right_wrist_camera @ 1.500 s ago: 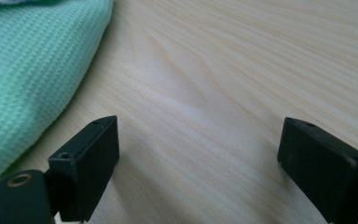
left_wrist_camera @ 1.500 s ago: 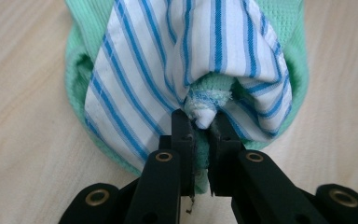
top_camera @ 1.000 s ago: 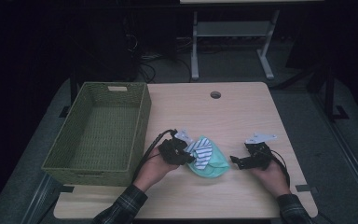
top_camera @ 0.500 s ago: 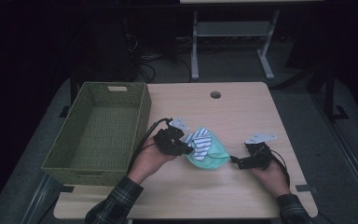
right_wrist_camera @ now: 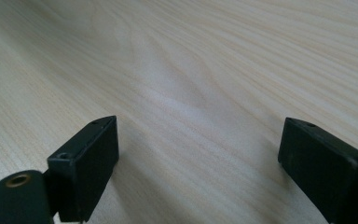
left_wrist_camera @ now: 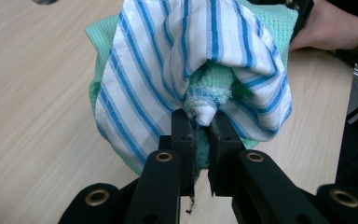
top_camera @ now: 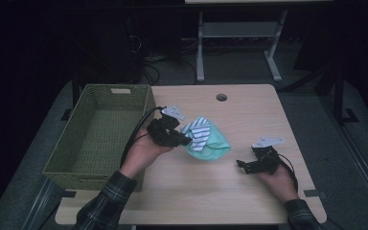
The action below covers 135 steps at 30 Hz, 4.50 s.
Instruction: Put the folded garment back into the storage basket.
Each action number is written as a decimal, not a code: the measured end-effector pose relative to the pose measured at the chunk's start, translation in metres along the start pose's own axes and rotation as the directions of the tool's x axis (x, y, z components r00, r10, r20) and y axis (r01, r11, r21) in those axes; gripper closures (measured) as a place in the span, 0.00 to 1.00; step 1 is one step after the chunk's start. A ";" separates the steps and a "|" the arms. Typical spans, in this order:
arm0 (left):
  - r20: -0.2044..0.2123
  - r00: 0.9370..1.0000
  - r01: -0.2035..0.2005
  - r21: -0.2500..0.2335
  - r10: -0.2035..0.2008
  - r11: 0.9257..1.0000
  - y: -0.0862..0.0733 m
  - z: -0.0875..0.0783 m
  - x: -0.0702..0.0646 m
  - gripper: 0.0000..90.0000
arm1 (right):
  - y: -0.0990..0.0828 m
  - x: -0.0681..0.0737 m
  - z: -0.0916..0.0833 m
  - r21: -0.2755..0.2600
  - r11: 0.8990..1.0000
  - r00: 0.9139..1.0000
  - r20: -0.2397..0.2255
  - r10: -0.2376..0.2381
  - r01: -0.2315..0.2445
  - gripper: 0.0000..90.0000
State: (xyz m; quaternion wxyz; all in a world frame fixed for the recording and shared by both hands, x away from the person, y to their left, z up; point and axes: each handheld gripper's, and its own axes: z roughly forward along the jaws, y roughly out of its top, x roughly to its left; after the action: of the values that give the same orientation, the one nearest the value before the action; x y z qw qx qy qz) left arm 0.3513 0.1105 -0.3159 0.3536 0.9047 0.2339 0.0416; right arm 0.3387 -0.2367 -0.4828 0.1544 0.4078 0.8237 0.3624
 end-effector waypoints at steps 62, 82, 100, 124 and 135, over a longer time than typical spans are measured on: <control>-0.401 0.830 0.353 -0.160 -0.387 0.922 -0.135 -0.131 0.100 0.92 | 0.000 0.000 0.000 0.001 1.000 1.000 0.005 0.007 -0.007 0.13; -0.437 0.788 0.464 -0.043 -0.434 0.885 -0.177 -0.079 0.130 0.91 | 0.000 0.000 0.000 0.004 1.000 1.000 0.007 0.007 -0.007 0.13; -0.421 0.786 0.482 -0.042 -0.453 0.875 -0.185 -0.073 0.134 0.74 | 0.000 0.000 0.000 -0.002 1.000 1.000 0.011 0.009 -0.009 0.14; -0.405 0.796 0.447 -0.107 -0.450 0.888 -0.174 -0.079 0.125 0.15 | 0.001 -0.001 0.000 0.002 1.000 1.000 0.011 0.012 -0.012 0.14; -0.372 0.827 0.397 -0.141 -0.421 0.907 -0.143 -0.082 0.102 0.15 | 0.001 -0.001 0.000 0.004 1.000 1.000 0.010 0.011 -0.011 0.14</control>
State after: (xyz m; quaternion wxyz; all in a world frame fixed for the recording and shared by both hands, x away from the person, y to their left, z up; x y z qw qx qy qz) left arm 0.3660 0.2992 -0.3581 0.3258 0.7957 0.4872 0.1528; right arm 0.3396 -0.2372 -0.4824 0.1558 0.4146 0.8213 0.3596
